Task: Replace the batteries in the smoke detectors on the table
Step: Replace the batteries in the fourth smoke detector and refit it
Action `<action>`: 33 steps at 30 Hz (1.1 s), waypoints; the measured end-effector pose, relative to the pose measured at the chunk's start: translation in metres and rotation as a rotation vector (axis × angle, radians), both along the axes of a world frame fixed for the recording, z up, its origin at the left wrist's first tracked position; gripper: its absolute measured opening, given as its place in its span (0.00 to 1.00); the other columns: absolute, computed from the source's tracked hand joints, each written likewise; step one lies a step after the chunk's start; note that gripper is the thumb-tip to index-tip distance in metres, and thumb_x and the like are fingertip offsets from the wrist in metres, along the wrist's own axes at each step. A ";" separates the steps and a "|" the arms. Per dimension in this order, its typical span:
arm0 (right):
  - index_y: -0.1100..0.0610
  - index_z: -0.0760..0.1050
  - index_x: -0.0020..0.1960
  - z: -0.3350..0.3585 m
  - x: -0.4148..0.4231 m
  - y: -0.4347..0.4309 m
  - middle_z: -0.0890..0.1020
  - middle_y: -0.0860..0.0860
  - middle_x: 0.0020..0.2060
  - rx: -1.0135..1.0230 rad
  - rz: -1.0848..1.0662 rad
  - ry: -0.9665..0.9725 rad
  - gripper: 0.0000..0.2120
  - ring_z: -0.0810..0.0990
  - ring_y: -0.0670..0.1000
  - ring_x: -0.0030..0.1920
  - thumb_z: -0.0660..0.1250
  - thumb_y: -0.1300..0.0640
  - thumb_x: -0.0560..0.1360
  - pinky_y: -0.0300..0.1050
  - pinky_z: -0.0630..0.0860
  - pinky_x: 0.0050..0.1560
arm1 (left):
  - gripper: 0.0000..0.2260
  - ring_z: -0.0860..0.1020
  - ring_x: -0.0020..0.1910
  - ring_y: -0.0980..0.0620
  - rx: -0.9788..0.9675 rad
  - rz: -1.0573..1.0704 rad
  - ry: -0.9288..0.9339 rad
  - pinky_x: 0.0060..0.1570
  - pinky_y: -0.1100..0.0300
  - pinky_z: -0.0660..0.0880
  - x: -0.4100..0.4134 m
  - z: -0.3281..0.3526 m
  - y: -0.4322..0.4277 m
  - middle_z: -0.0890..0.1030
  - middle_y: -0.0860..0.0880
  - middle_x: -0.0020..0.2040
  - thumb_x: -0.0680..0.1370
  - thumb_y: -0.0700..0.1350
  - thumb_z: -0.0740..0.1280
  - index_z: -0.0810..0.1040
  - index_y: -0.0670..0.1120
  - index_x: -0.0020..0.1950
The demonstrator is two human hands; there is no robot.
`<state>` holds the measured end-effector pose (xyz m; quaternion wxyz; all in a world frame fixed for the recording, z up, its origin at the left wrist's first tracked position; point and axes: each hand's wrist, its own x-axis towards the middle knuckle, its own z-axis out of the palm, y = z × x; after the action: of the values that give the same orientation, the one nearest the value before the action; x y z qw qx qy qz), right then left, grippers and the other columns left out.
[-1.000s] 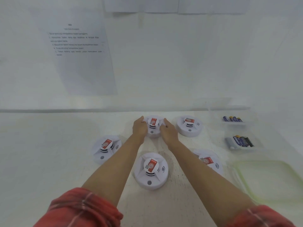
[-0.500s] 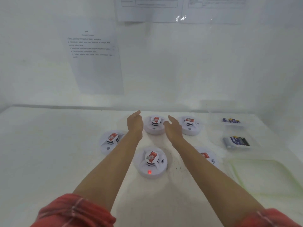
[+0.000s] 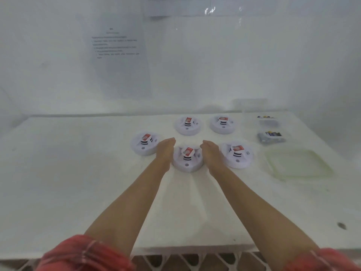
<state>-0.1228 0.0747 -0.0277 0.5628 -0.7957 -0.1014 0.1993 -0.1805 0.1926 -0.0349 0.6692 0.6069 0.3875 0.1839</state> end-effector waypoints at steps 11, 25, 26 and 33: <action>0.63 0.68 0.67 -0.001 -0.028 -0.012 0.71 0.57 0.67 -0.027 0.032 0.024 0.19 0.68 0.56 0.68 0.52 0.64 0.78 0.47 0.64 0.66 | 0.17 0.69 0.68 0.47 0.217 -0.226 0.064 0.66 0.56 0.65 -0.021 -0.007 -0.030 0.69 0.48 0.70 0.81 0.45 0.57 0.70 0.42 0.69; 0.63 0.68 0.68 0.063 0.012 -0.067 0.73 0.50 0.55 0.417 0.046 -0.096 0.19 0.73 0.50 0.55 0.55 0.65 0.78 0.43 0.70 0.60 | 0.24 0.71 0.66 0.48 0.290 -0.330 -0.220 0.61 0.57 0.68 0.027 0.049 -0.081 0.72 0.47 0.67 0.79 0.54 0.60 0.66 0.44 0.72; 0.62 0.68 0.69 0.071 0.019 -0.077 0.74 0.50 0.54 0.424 0.049 -0.118 0.20 0.75 0.50 0.54 0.56 0.67 0.77 0.43 0.71 0.60 | 0.24 0.70 0.67 0.49 0.249 -0.338 -0.239 0.60 0.57 0.69 0.035 0.053 -0.089 0.71 0.49 0.68 0.79 0.56 0.59 0.65 0.47 0.73; 0.54 0.66 0.70 0.091 0.094 -0.153 0.71 0.53 0.60 0.212 0.169 -0.421 0.32 0.73 0.48 0.52 0.72 0.66 0.69 0.23 0.72 0.37 | 0.25 0.77 0.48 0.50 -0.432 -0.451 -0.422 0.49 0.55 0.73 0.107 0.078 -0.148 0.81 0.47 0.48 0.77 0.65 0.52 0.77 0.48 0.56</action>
<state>-0.0292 -0.0782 0.0633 0.5909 -0.7449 -0.3030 0.0637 -0.0736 0.0443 0.0426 0.8706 0.4703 0.1278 0.0670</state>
